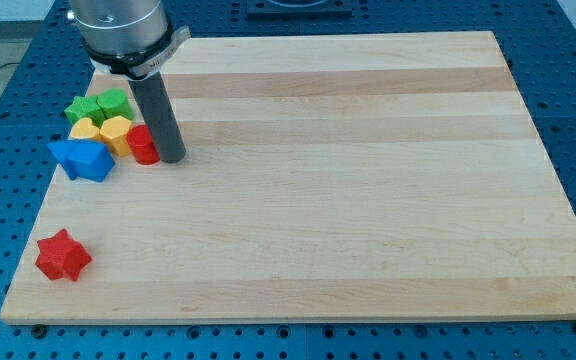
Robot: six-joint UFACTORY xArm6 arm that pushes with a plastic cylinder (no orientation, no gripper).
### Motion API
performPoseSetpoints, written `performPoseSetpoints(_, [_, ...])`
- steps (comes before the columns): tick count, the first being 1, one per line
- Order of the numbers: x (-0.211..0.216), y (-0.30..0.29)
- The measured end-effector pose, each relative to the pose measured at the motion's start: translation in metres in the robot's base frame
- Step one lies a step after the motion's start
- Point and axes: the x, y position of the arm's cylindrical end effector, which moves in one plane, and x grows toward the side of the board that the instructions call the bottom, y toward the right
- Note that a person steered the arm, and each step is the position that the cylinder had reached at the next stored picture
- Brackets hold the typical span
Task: Push the blue triangle to the bottom of the red circle
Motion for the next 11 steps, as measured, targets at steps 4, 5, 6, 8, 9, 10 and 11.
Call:
performPoseSetpoints(4, [0.058, -0.154])
performPoseSetpoints(5, [0.055, -0.157])
performPoseSetpoints(6, [0.028, -0.157])
performPoseSetpoints(8, [-0.017, -0.116])
performPoseSetpoints(9, [-0.017, -0.047])
performPoseSetpoints(10, [-0.017, -0.071])
performPoseSetpoints(11, [-0.017, -0.12])
